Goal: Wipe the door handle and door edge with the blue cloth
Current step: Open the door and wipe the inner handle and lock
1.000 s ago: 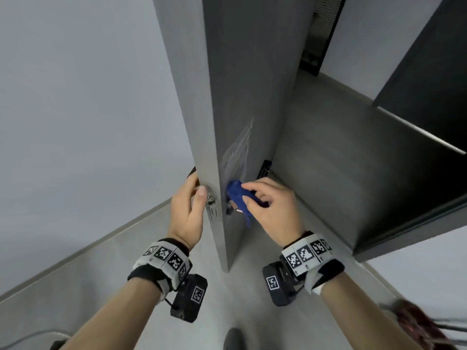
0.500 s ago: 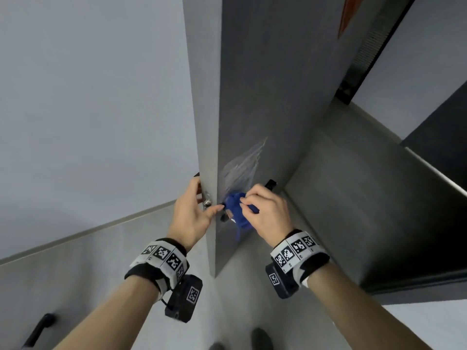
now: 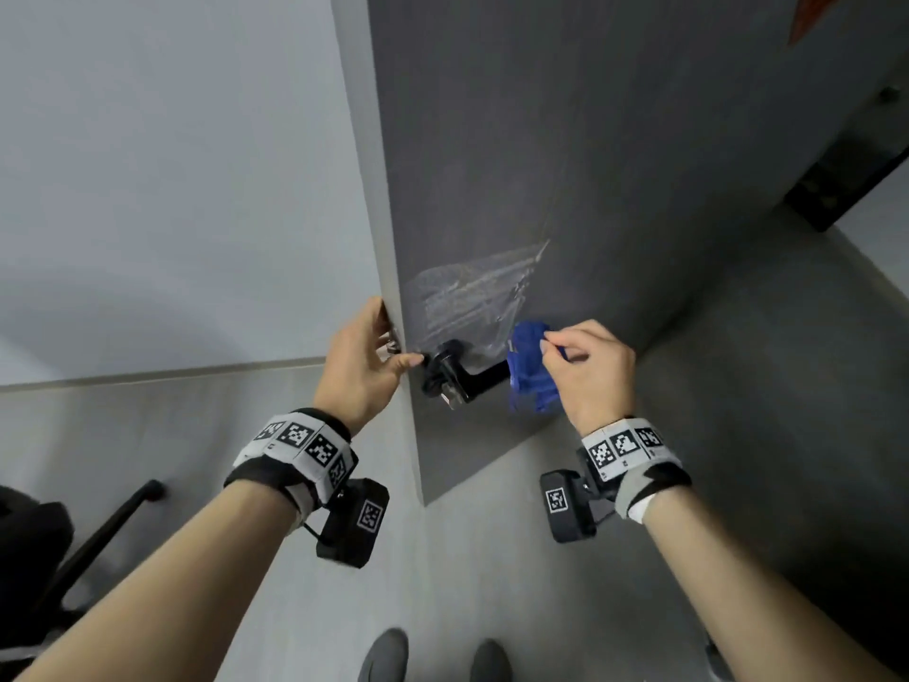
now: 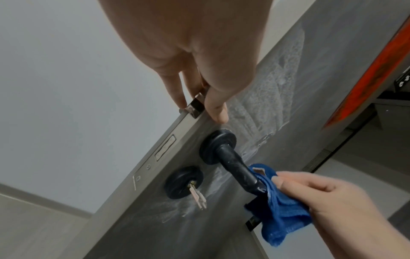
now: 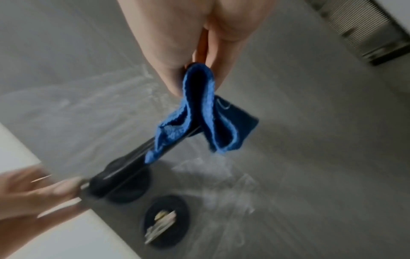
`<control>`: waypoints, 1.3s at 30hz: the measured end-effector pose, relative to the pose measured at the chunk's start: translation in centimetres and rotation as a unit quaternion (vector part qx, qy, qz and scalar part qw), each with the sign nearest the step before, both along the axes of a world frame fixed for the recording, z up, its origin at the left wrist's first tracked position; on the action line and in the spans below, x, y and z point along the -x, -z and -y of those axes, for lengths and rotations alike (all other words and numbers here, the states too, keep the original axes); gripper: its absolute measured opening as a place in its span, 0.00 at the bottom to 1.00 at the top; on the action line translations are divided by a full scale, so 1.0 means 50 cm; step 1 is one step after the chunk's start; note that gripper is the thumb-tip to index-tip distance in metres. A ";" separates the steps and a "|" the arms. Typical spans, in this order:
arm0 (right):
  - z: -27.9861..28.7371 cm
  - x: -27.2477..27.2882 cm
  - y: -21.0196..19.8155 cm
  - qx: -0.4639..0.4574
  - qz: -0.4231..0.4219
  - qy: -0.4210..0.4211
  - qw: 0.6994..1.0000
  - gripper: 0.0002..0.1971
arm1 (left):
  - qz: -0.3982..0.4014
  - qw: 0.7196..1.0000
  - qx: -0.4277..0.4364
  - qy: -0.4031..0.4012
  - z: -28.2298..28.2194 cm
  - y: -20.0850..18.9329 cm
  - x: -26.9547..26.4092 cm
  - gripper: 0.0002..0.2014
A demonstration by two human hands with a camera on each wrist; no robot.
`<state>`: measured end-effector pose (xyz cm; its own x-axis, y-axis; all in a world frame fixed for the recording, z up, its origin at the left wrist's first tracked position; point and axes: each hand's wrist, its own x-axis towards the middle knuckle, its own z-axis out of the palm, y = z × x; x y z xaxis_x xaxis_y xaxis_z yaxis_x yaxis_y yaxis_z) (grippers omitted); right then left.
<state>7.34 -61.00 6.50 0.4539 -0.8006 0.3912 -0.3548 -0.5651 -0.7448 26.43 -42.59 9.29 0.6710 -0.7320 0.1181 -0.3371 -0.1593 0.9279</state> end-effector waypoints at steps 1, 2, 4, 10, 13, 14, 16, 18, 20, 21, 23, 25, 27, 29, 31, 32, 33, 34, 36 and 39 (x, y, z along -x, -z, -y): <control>-0.022 -0.012 -0.005 0.002 0.006 -0.033 0.999 0.03 | 0.005 1.000 -0.007 -0.006 -0.002 0.000 0.000 0.21; -0.049 -0.025 -0.009 0.009 0.002 -0.067 0.998 0.03 | 0.012 1.000 -0.013 -0.009 -0.003 -0.001 0.001 0.22; -0.107 -0.048 -0.018 0.035 -0.019 -0.124 0.992 0.03 | 0.020 1.000 -0.012 -0.014 -0.008 -0.002 0.004 0.23; -0.107 -0.037 -0.044 -0.049 -0.013 -0.157 0.986 0.07 | 0.014 0.999 -0.043 0.013 -0.013 -0.034 0.000 0.25; -0.089 -0.015 -0.089 -0.085 0.062 -0.105 0.989 0.08 | -0.004 0.995 -0.069 0.077 -0.029 -0.084 -0.011 0.27; -0.081 -0.012 -0.106 -0.098 0.106 -0.079 0.986 0.09 | -0.009 0.993 -0.066 0.092 -0.037 -0.107 -0.010 0.29; -0.061 -0.019 -0.137 -0.114 0.195 -0.028 0.974 0.11 | -0.010 0.994 -0.046 0.097 -0.046 -0.157 -0.010 0.33; -0.053 -0.045 -0.157 -0.140 0.250 0.001 0.958 0.14 | 0.005 0.997 -0.024 0.075 -0.051 -0.208 -0.012 0.32; -0.064 -0.079 -0.167 -0.185 0.267 0.002 0.946 0.16 | 0.009 0.998 0.010 0.068 -0.048 -0.254 -0.010 0.27; -0.072 -0.092 -0.169 -0.207 0.271 0.001 0.940 0.17 | 0.007 0.997 0.029 0.072 -0.046 -0.271 -0.008 0.23; -0.087 -0.104 -0.168 -0.236 0.277 0.001 0.931 0.17 | 0.005 0.995 0.058 0.080 -0.038 -0.293 -0.002 0.18; -0.112 -0.107 -0.167 -0.248 0.266 -0.022 0.931 0.15 | 0.010 0.994 0.072 0.076 -0.033 -0.298 -0.002 0.15; -0.158 -0.115 -0.165 -0.252 0.235 -0.066 0.937 0.13 | 0.017 0.994 0.076 0.076 -0.032 -0.294 -0.007 0.15; -0.211 -0.131 -0.164 -0.242 0.218 -0.121 0.938 0.11 | 0.017 0.994 0.074 0.079 -0.030 -0.294 -0.015 0.15; -0.239 -0.146 -0.163 -0.209 0.214 -0.154 0.942 0.10 | 0.015 0.994 0.072 0.085 -0.030 -0.297 -0.021 0.15; -0.236 -0.150 -0.162 -0.198 0.214 -0.160 0.943 0.10 | 0.017 0.993 0.070 0.088 -0.029 -0.299 -0.026 0.15; -0.222 -0.150 -0.160 -0.187 0.211 -0.156 0.947 0.11 | 0.020 0.993 0.067 0.091 -0.028 -0.300 -0.029 0.15; -0.199 -0.148 -0.159 -0.174 0.208 -0.137 0.953 0.12 | 0.023 0.993 0.064 0.092 -0.027 -0.301 -0.032 0.14; -0.132 -0.140 -0.156 -0.165 0.209 -0.057 0.962 0.14 | 0.028 0.993 0.062 0.095 -0.025 -0.300 -0.035 0.14; -0.031 -0.130 -0.162 -0.186 0.215 0.045 0.958 0.13 | 0.034 0.993 0.058 0.099 -0.023 -0.299 -0.041 0.15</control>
